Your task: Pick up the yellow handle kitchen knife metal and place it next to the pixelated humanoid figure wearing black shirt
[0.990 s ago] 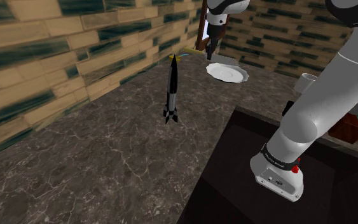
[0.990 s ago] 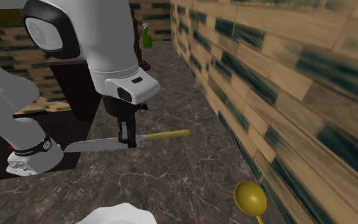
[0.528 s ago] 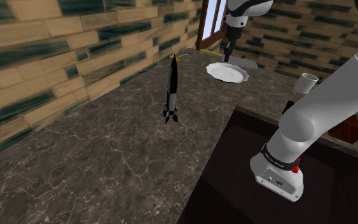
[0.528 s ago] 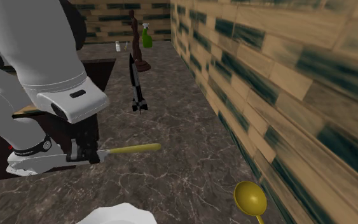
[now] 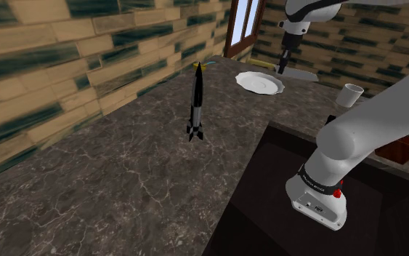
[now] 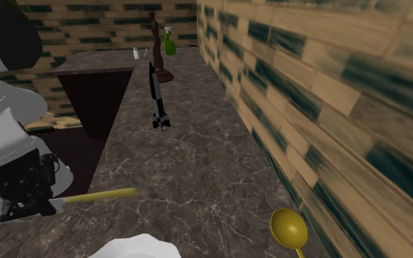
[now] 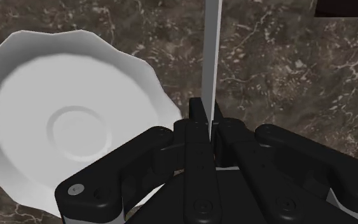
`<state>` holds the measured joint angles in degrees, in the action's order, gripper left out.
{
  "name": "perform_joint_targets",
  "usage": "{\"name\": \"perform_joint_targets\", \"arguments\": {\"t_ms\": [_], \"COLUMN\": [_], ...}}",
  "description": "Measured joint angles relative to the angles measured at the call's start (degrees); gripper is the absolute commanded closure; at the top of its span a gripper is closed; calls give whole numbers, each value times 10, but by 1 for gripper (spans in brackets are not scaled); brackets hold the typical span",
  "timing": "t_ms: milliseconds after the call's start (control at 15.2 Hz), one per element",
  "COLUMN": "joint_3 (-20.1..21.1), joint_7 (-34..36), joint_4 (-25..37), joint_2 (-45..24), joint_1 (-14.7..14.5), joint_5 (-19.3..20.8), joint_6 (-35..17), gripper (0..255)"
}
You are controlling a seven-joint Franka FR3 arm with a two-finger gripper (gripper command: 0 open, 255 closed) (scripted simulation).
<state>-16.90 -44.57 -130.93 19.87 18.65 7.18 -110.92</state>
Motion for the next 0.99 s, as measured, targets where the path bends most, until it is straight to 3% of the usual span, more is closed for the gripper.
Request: {"name": "perform_joint_targets", "arguments": {"t_ms": [594, 990], "joint_3": [-75, -142], "joint_7": [-106, -191], "joint_4": [-38, -30], "joint_2": [62, 60], "joint_1": [60, 94], "joint_5": [52, 80], "joint_6": [12, 6], "gripper": [255, 255]}}
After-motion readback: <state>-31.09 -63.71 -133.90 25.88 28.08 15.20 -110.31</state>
